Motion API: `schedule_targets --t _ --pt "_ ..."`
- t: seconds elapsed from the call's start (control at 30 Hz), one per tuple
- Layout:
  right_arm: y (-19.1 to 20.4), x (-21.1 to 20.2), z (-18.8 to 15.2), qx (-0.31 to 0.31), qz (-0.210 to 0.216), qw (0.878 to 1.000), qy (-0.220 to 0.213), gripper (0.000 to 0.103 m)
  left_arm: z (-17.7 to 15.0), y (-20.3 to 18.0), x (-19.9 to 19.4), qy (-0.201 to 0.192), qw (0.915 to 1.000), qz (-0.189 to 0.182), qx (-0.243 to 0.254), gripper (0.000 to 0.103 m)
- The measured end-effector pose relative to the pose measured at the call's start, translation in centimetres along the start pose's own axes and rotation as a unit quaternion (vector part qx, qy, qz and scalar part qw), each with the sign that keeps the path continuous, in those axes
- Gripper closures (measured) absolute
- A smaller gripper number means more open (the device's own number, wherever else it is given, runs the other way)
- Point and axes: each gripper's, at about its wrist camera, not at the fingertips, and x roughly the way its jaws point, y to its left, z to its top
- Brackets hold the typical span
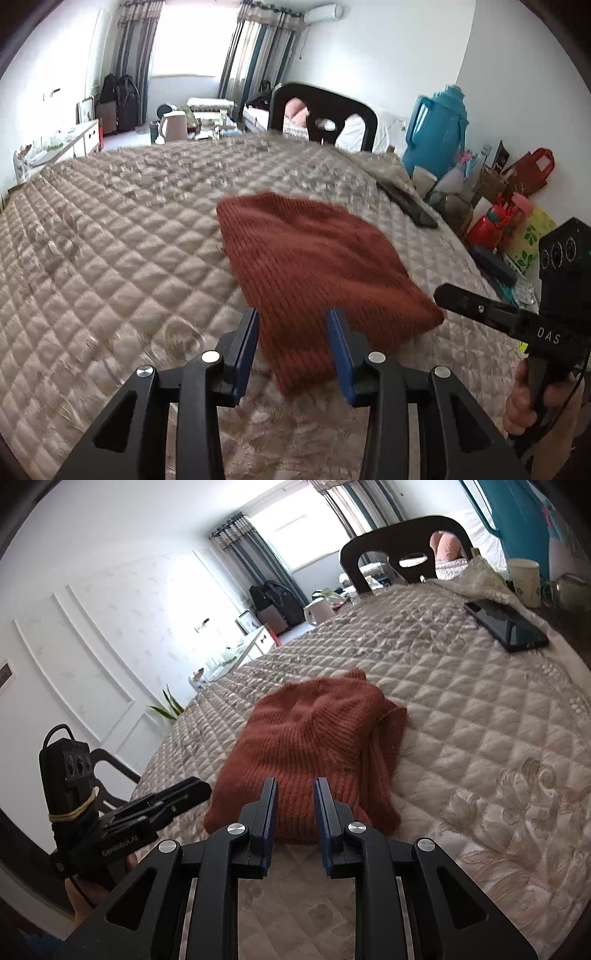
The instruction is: Fold small clothes
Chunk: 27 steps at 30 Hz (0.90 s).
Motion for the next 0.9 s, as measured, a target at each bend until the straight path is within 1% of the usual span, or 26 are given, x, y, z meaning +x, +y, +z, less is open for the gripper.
schedule_targets --t 0.1,0.17,0.23,0.37,0.43,0.5,0.53,0.6,0.77,0.9 --pt "-0.8 1.1 -0.4 0.007 -0.011 1.0 0.021 0.083 -0.7 0.0 0.9 0.016 0.9999 -0.001 -0.004 0.062" --pt "-1.5 1.5 -0.6 0.014 -0.011 0.999 0.028 0.083 -0.9 -0.2 0.9 0.013 0.9999 0.002 -0.001 0.062" --pt "-1.5 1.1 -0.8 0.017 -0.007 1.0 0.024 0.083 -0.9 -0.2 0.5 0.013 0.9999 -0.003 -0.002 0.062" --pt "-1.0 -0.5 -0.1 0.001 -0.013 1.0 0.003 0.083 -0.6 0.5 -0.1 0.005 1.0 -0.001 -0.006 0.061" --pt "-1.2 -1.1 0.4 0.0 -0.016 1.0 -0.007 0.079 -0.3 1.2 -0.2 0.003 0.9999 0.0 -0.016 0.057" --pt "-1.6 -1.1 0.8 0.004 -0.025 1.0 -0.011 0.06 0.2 2.1 -0.1 0.003 0.9995 -0.004 -0.031 0.055" --pt "-2.1 -1.0 1.1 0.012 -0.033 0.999 -0.011 0.059 0.4 2.5 -0.1 0.003 0.9992 -0.009 -0.039 0.053" --pt "-2.7 -0.6 1.4 0.02 -0.033 0.999 -0.004 0.059 1.0 3.2 0.3 0.004 0.9982 -0.023 -0.055 0.046" --pt "-4.1 1.1 1.9 0.04 -0.031 0.999 0.018 0.059 1.9 3.8 2.2 0.027 0.9962 -0.043 -0.071 0.046" --pt "-4.5 2.1 2.1 0.044 -0.025 0.998 0.031 0.058 2.1 3.6 3.3 0.031 0.9949 -0.058 -0.076 0.046"
